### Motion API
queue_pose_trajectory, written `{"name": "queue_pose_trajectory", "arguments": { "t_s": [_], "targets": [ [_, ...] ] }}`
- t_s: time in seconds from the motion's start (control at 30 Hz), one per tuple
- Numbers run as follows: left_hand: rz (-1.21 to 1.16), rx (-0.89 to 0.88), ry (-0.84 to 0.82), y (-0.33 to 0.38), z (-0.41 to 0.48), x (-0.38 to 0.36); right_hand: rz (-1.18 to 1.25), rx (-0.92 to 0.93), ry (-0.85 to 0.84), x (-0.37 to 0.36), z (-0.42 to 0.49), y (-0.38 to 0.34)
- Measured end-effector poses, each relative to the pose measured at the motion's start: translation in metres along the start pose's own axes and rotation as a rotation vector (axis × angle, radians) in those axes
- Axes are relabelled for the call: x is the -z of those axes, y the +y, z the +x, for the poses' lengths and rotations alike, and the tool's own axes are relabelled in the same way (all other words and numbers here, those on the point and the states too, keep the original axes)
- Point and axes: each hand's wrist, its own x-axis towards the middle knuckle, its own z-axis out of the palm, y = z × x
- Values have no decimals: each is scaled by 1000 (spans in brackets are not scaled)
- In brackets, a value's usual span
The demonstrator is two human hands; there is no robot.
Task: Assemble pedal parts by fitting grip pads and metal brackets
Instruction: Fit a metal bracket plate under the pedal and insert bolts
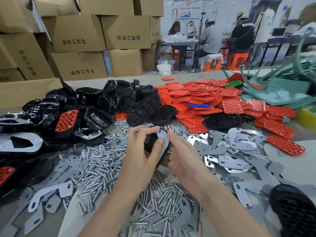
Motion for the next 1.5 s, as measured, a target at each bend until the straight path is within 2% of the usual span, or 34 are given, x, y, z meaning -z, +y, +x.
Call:
{"name": "queue_pose_trajectory", "arguments": {
  "t_s": [0.13, 0.23, 0.47, 0.63, 0.83, 1.17, 1.37, 1.5],
  "targets": [
    [-49, 61, 15, -2, 2, 0, -32, 39, -26, 0, -1, 3],
    [-133, 170, 20, -1, 5, 2, -109, 107, -42, 0, -1, 5],
    [-331, 261, -116, 3, 10, 22, -65, 170, 21, 4, 2, 0],
    [-289, 270, -202, 2, 12, 28, 57, 179, 72, 9, 3, -9],
    [-277, 280, -243, 0, 13, 32, 83, 152, -24, 12, 2, -9],
    [-417, 374, -148, -2, 16, 33, 106, 146, -110, 10, 4, -6],
    [-467, 388, -118, -1, 14, 28, 104, 199, -61, 10, 5, -3],
    [-542, 462, -90, 1, 14, 22, 54, 252, 3, 10, 7, 3]
  ]
}}
